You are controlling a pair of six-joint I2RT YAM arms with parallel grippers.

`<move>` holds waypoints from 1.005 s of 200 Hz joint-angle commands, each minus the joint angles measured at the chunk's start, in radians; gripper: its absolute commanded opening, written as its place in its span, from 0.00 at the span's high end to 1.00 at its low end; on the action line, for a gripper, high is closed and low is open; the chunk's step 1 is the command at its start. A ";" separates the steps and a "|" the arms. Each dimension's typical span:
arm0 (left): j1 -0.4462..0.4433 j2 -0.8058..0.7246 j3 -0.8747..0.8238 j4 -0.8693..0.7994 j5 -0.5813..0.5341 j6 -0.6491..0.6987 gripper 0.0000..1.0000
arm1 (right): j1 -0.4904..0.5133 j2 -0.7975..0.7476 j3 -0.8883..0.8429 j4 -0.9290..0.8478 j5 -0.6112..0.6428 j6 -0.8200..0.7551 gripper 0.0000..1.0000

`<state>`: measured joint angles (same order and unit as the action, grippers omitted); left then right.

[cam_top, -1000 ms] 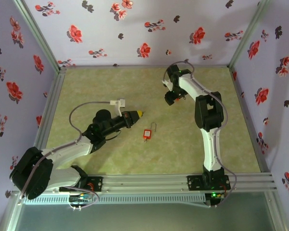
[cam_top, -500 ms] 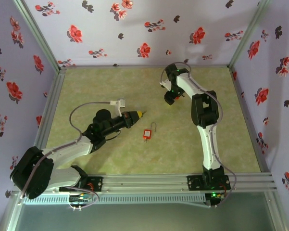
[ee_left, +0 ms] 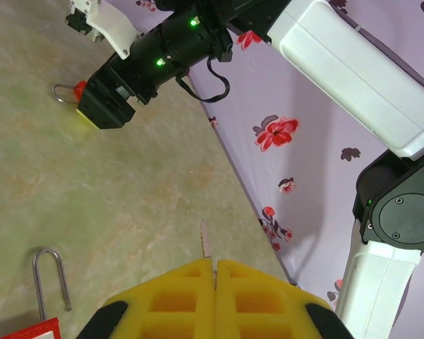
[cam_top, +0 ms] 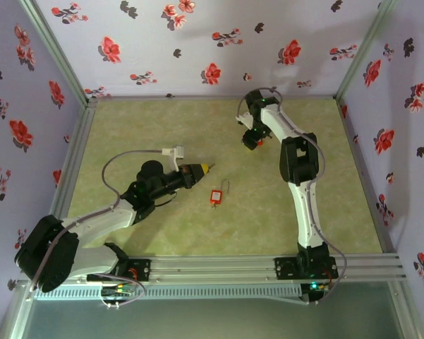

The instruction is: Unlock with the key

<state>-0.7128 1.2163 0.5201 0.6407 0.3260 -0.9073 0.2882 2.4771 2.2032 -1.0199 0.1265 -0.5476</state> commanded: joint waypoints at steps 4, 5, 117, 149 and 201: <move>0.008 0.011 0.001 -0.006 -0.002 0.007 1.00 | -0.017 0.045 0.029 -0.011 -0.034 -0.026 0.18; 0.008 0.011 0.001 -0.006 -0.001 0.007 1.00 | -0.017 0.045 0.029 -0.012 -0.035 -0.026 0.18; 0.007 0.048 0.023 0.002 -0.004 -0.001 1.00 | -0.043 0.061 0.065 -0.062 -0.186 -0.017 0.46; 0.007 0.041 0.011 0.006 -0.005 -0.004 1.00 | -0.042 0.027 0.015 -0.079 -0.133 0.065 0.52; 0.006 0.043 -0.008 0.036 -0.007 -0.016 1.00 | -0.005 -0.066 -0.135 -0.065 -0.051 0.327 0.60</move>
<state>-0.7128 1.2602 0.5205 0.6281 0.3256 -0.9115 0.2665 2.4474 2.1426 -1.0313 0.0139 -0.4004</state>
